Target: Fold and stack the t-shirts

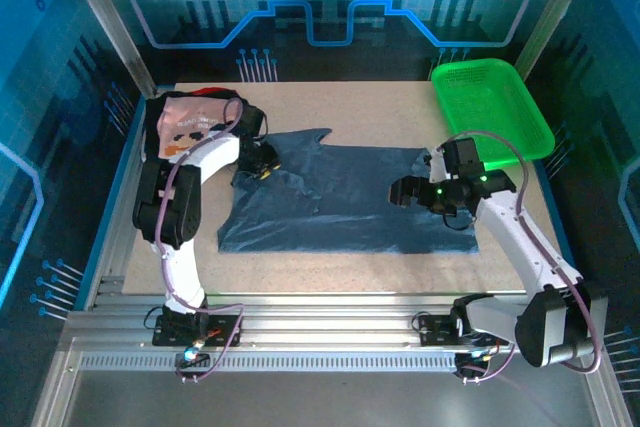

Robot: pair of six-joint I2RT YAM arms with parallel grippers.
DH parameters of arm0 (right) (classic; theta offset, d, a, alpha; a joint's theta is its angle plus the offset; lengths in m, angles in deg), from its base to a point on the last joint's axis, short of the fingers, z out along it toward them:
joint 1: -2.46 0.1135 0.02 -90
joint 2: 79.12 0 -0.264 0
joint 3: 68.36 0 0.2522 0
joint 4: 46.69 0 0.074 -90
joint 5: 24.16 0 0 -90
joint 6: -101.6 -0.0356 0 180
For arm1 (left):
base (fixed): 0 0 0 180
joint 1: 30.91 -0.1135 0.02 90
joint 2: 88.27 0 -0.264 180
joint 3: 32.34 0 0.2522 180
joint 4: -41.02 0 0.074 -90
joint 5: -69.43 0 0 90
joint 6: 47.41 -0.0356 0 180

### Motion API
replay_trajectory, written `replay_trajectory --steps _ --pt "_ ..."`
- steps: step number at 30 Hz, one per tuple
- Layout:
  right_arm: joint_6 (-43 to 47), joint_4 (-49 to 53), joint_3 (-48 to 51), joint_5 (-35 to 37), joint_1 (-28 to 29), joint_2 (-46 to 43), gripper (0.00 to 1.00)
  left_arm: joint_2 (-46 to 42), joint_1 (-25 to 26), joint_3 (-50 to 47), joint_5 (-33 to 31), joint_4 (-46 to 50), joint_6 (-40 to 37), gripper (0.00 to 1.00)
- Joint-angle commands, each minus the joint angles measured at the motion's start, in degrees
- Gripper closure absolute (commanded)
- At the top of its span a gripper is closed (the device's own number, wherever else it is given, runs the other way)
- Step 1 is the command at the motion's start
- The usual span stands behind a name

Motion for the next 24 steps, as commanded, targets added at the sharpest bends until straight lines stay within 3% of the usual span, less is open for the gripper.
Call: replay_trajectory --steps 1,4,7,10,14,16,21,24 --pt "-1.3 3.4 -1.0 7.4 0.8 0.5 0.0 -5.2 -1.0 -0.2 -1.0 1.2 -0.4 0.43" --pt "-3.8 7.3 -2.0 16.0 -1.3 -0.3 0.0 -12.3 -0.8 -3.1 2.3 0.9 0.1 0.3" --pt "-5.9 6.1 -0.3 13.1 -6.1 -0.9 0.0 -17.7 -0.2 -7.5 4.7 2.5 -0.4 0.27" --pt "-7.1 1.6 1.8 8.1 -7.3 1.1 0.0 -20.3 -0.2 -14.3 7.2 2.0 -0.5 0.27" --pt "-7.6 -3.0 2.0 6.8 -4.1 8.1 0.05 -19.1 -0.3 -21.3 9.3 -0.5 -0.1 0.34" --pt "-8.1 -4.3 1.5 7.2 -2.4 12.3 0.13 -18.0 -0.3 -23.4 8.4 -1.5 0.0 0.43" --pt "-11.0 -3.2 -0.2 12.9 0.9 22.4 0.25 -16.1 -0.4 -27.6 7.0 -1.6 0.5 0.5" --pt "-13.3 0.3 -1.1 18.0 2.7 26.2 0.26 -17.1 -0.4 -31.5 7.0 -1.5 1.4 0.51"
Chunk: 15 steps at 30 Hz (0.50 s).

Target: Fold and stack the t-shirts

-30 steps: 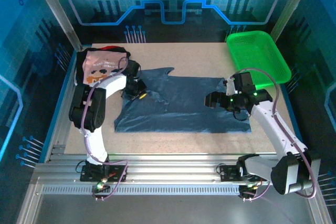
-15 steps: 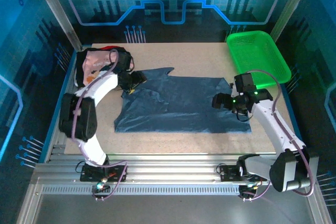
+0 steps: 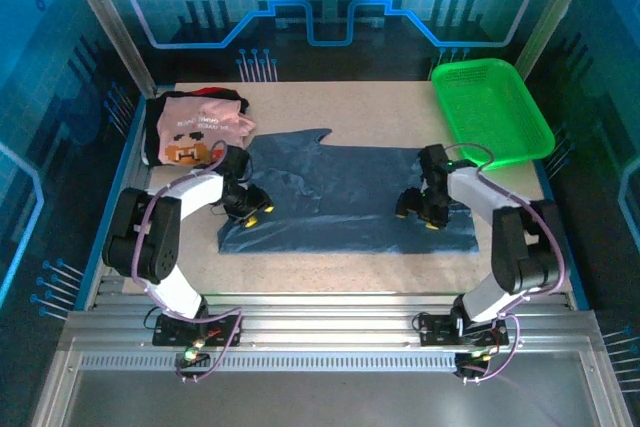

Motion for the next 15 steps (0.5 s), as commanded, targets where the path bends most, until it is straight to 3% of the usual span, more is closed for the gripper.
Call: replay_trajectory --steps 1,7,15 --pt "-3.6 4.4 -1.9 7.0 2.0 2.8 0.27 -0.7 0.0 -5.2 0.2 1.2 1.5 0.51" --pt "-6.3 10.7 -0.2 12.9 3.8 3.7 0.28 -4.5 1.4 -11.2 1.5 1.5 2.9 0.51" --pt "-8.3 13.0 3.4 13.7 3.8 -1.3 0.26 -9.8 4.8 -14.8 3.1 4.2 5.7 0.51"
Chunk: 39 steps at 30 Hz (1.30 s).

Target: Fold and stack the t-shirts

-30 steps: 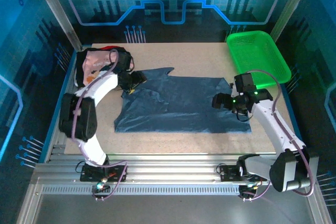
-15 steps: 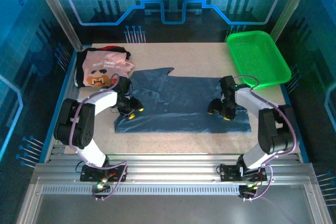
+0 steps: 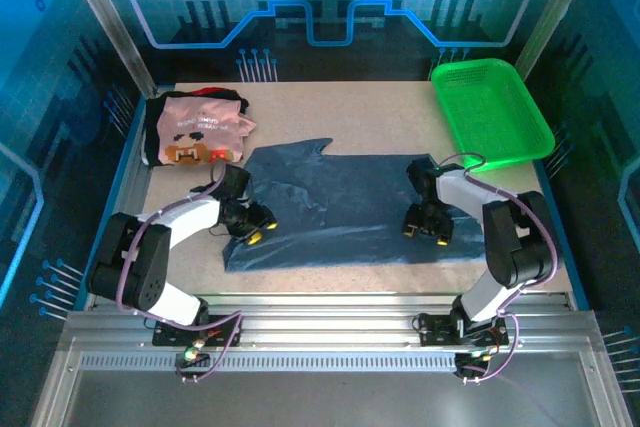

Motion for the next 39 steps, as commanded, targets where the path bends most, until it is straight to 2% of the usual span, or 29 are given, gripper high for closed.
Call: replay_trajectory --steps 1,5,9,16,22,27,39 --pt "-1.9 4.7 0.8 3.1 0.4 -2.7 0.25 -0.6 1.2 -2.8 0.1 8.5 2.4 0.49" --pt "0.8 4.5 -3.9 2.5 0.4 -6.8 0.18 -3.1 1.3 4.4 0.0 10.7 2.4 0.37" --pt "6.0 6.2 -13.3 4.5 -0.2 -7.3 0.14 -1.1 1.3 18.9 -1.0 13.2 -0.3 0.29" --pt "14.9 8.1 -29.2 7.8 -3.0 8.5 0.18 12.3 1.0 44.9 -5.1 14.3 -12.3 0.24" --pt "16.8 8.2 -37.6 7.0 -2.9 21.5 0.27 23.4 -1.1 57.7 -5.9 13.5 -17.1 0.24" --pt "16.6 7.6 -41.4 8.6 -3.0 26.4 0.29 28.0 -2.6 61.2 -8.5 13.5 -19.2 0.24" --pt "16.6 8.1 -46.3 10.6 -3.2 32.7 0.38 29.8 -4.4 59.5 -10.5 12.7 -20.2 0.25"
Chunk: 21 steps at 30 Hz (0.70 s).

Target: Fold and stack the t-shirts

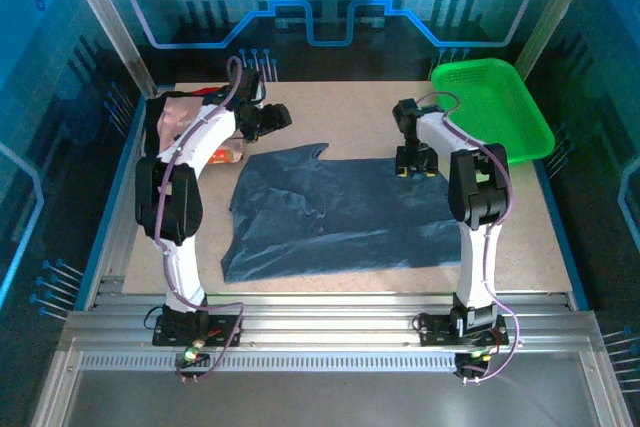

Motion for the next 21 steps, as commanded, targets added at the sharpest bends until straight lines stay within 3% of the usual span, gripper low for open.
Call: replay_trajectory --steps 1,17,21 --pt "0.2 1.9 -1.8 1.6 -0.6 2.1 0.38 0.8 -0.6 0.5 -1.2 0.5 -1.2 0.25" --pt "0.5 1.3 -1.8 2.5 -2.4 1.9 0.63 0.1 -1.7 -1.6 -3.1 0.6 -1.8 0.25" --pt "0.6 1.3 -1.6 2.6 -2.4 1.4 0.75 0.1 -2.1 -1.6 -3.5 0.7 -1.9 0.25"
